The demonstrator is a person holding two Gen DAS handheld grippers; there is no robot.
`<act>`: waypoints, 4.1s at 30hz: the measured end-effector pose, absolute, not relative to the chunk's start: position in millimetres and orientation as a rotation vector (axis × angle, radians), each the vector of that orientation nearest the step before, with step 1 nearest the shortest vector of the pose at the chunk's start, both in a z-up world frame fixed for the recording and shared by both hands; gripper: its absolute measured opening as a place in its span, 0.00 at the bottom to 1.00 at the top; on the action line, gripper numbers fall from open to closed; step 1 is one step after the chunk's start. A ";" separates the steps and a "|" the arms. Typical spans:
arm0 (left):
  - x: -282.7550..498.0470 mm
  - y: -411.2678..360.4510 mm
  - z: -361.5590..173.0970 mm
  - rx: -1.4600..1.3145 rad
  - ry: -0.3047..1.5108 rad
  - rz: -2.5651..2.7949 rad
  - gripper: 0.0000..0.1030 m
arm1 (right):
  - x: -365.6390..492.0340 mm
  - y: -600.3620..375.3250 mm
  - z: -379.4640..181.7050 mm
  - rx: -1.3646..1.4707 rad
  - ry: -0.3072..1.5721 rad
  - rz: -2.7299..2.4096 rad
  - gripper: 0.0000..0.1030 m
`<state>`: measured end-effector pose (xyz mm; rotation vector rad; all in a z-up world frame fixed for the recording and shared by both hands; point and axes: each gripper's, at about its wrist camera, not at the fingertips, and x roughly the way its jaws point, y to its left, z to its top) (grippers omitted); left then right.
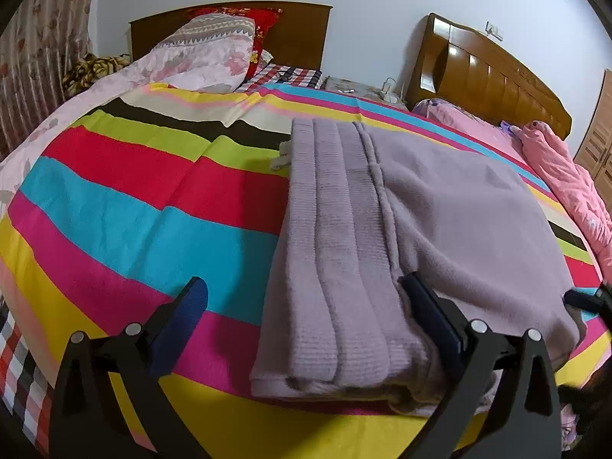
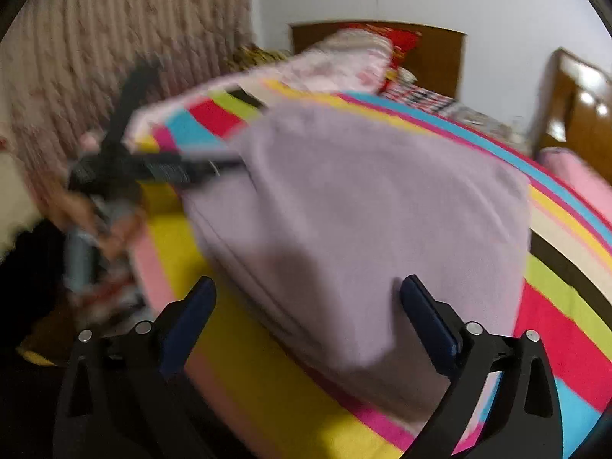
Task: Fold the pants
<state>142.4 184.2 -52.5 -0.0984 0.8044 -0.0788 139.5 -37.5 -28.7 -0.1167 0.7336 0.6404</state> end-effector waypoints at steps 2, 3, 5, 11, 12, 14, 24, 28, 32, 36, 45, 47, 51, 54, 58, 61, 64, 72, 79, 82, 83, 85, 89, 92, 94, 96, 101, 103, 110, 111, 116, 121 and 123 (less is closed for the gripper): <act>144.6 187.3 -53.9 -0.109 0.802 -0.083 0.99 | 156.1 -43.5 -11.7 -0.085 0.688 0.624 0.91; 144.7 188.2 -54.9 -0.118 0.802 -0.085 0.99 | 165.3 -43.6 -8.6 -0.086 0.675 0.611 0.92; 145.2 188.9 -55.4 -0.129 0.804 -0.085 0.99 | 189.0 -40.3 -15.4 -0.075 0.718 0.607 0.92; 145.1 186.8 -53.7 -0.101 0.807 -0.081 0.99 | 188.7 -22.4 -36.4 -0.213 0.849 0.753 0.93; 145.3 187.0 -54.1 -0.107 0.808 -0.081 0.99 | 192.2 -27.4 -32.7 -0.191 0.849 0.765 0.91; 146.9 188.2 -55.8 -0.129 0.812 -0.086 0.99 | 211.3 -48.1 -21.2 -0.114 0.822 0.701 0.92; 146.3 183.9 -53.7 -0.105 0.816 -0.053 0.99 | 307.0 -120.9 -27.1 0.231 0.887 0.467 0.92; 146.5 185.9 -55.4 -0.131 0.817 -0.057 0.99 | 254.7 -102.4 -3.3 0.178 0.775 0.525 0.92; 145.8 185.8 -55.9 -0.137 0.814 -0.056 0.99 | 199.7 -68.2 -14.5 0.012 0.769 0.538 0.92; 142.9 183.5 -55.4 -0.132 0.808 -0.043 0.99 | 148.1 -33.7 -48.0 -0.238 0.740 0.404 0.92; 138.6 179.2 -54.4 -0.109 0.782 -0.017 0.99 | 135.1 -47.9 -57.8 -0.122 0.713 0.349 0.96; 138.1 176.3 -50.4 -0.086 0.784 0.003 0.99 | 134.1 -50.6 -49.9 -0.090 0.736 0.336 0.96; 118.3 159.9 -32.4 0.000 0.753 0.094 0.99 | 100.9 -50.7 -26.4 -0.109 0.671 0.377 0.96; 87.8 146.3 -7.9 0.033 0.684 0.137 0.98 | 66.1 -62.1 -13.7 -0.151 0.616 0.333 0.96; 30.5 121.2 36.7 0.051 0.467 0.120 0.99 | 33.9 -91.2 5.3 -0.037 0.532 0.283 0.96; 11.6 100.4 49.9 0.035 0.458 0.082 0.99 | 27.7 -100.9 13.4 0.007 0.499 0.248 0.96; -2.6 88.4 46.1 -0.025 0.475 0.065 0.99 | 28.4 -99.0 16.5 0.035 0.473 0.205 0.96; -26.1 53.8 26.7 0.062 0.445 0.071 0.99 | 34.5 -98.8 -4.2 0.141 0.529 0.114 0.96; -28.2 51.8 14.1 0.085 0.471 0.066 0.98 | 34.3 -103.8 -11.6 0.181 0.551 0.090 0.96; -26.9 52.3 11.0 0.087 0.481 0.065 0.98 | 33.4 -102.8 -11.7 0.176 0.549 0.095 0.96; -26.3 53.0 10.2 0.083 0.488 0.060 0.98 | 33.3 -103.4 -12.2 0.175 0.550 0.097 0.96; -25.9 52.3 9.6 0.081 0.493 0.060 0.98 | 33.8 -102.2 -13.2 0.172 0.557 0.106 0.96; -25.7 51.6 9.2 0.076 0.501 0.062 0.98 | 33.6 -101.4 -13.1 0.165 0.560 0.115 0.96; -24.2 53.2 8.3 0.068 0.509 0.064 0.98 | 32.3 -101.1 -12.8 0.160 0.558 0.116 0.96; -23.3 54.9 7.8 0.066 0.513 0.064 0.98 | 32.0 -101.0 -12.5 0.159 0.558 0.118 0.96; -23.0 56.0 7.9 0.063 0.515 0.065 0.98 | 32.0 -100.4 -12.4 0.158 0.560 0.121 0.96; -23.1 56.3 7.5 0.060 0.519 0.064 0.98 | 31.8 -100.3 -12.4 0.154 0.565 0.126 0.96; -23.0 56.1 7.5 0.060 0.518 0.065 0.98 | 31.4 -100.1 -12.3 0.153 0.565 0.127 0.96; -22.6 57.1 7.0 0.056 0.520 0.067 0.98 | 31.5 -99.2 -12.1 0.149 0.568 0.130 0.96; -22.3 57.5 6.8 0.057 0.520 0.067 0.98 | 32.3 -100.0 -12.0 0.147 0.569 0.131 0.96; -22.3 58.2 6.8 0.056 0.521 0.067 0.98 | 32.3 -99.9 -11.7 0.142 0.569 0.134 0.96; -21.8 58.2 7.0 0.053 0.520 0.071 0.98 | 32.0 -99.2 -11.3 0.143 0.569 0.134 0.96; -22.8 57.4 6.6 0.050 0.519 0.075 0.98 | 32.0 -98.8 -11.4 0.143 0.569 0.133 0.96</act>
